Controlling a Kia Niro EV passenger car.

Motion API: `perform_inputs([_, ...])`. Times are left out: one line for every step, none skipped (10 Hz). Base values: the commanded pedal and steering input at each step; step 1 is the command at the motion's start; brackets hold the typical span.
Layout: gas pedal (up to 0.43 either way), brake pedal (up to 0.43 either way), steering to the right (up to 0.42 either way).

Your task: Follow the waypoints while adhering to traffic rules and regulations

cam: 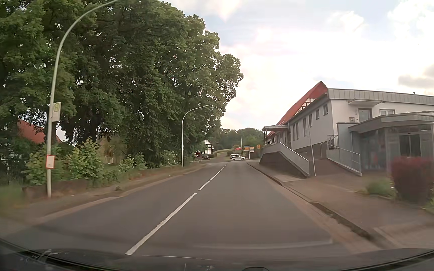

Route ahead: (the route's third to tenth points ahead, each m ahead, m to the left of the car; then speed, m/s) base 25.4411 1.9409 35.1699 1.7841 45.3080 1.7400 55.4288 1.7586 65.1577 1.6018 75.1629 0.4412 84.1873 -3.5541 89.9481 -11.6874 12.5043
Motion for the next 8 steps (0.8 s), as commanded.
perform_inputs([0.169,0.000,0.000])
perform_inputs([0.189,0.000,0.000])
perform_inputs([0.189,0.000,0.000])
perform_inputs([0.189,0.000,-0.001])
perform_inputs([0.189,0.000,-0.001])
perform_inputs([0.177,0.000,-0.001])
perform_inputs([0.177,0.000,-0.001])
perform_inputs([0.157,0.000,0.000])
